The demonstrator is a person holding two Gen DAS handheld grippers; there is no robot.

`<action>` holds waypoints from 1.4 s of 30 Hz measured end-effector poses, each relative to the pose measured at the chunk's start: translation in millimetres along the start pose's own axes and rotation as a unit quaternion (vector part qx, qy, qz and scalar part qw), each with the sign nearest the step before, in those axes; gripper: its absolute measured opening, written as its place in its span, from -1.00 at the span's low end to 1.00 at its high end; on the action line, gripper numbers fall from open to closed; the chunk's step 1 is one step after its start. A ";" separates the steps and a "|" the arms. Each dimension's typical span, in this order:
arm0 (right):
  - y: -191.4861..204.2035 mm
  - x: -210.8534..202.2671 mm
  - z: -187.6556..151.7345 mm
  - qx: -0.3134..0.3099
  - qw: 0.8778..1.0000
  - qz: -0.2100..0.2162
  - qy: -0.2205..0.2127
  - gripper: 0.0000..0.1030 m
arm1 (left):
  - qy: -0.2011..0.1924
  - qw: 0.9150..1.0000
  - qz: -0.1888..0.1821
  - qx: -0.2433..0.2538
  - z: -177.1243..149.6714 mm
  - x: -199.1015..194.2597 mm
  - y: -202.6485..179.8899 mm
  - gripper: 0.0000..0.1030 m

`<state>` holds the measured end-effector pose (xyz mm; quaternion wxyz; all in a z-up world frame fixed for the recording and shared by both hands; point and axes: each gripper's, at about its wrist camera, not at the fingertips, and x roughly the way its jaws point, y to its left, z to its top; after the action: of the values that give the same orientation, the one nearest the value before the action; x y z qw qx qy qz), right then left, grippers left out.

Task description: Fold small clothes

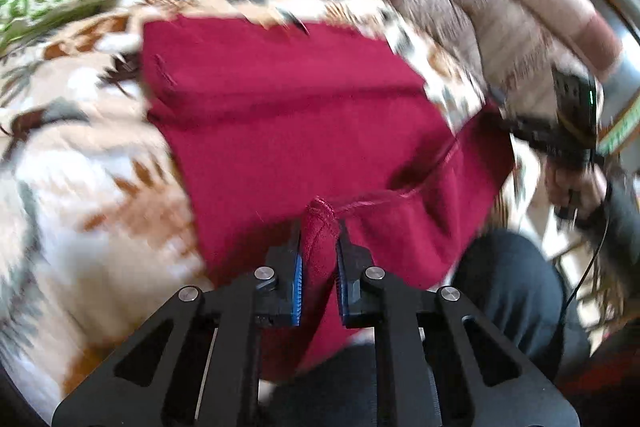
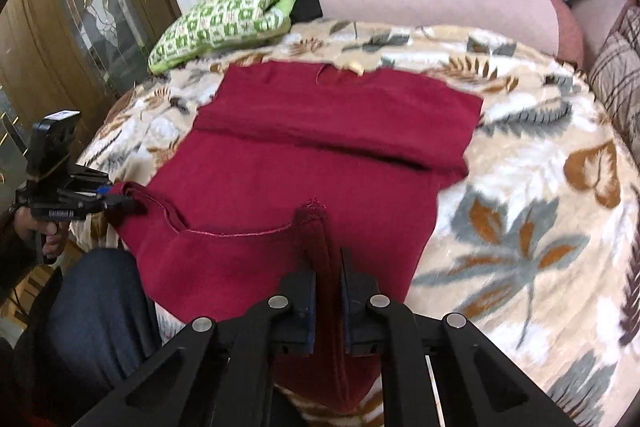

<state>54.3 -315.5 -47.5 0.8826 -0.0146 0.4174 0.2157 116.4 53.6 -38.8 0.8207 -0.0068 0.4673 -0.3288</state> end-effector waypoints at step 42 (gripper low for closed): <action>-72.6 131.4 155.1 0.103 0.983 -0.137 -0.059 -0.27 | -0.095 0.980 0.154 -0.080 187.1 117.8 66.4 -0.27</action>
<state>269.5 -300.9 -55.3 0.9236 0.0324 0.3788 0.0493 337.1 -14.1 -44.4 0.8991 -0.0315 0.4071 -0.1578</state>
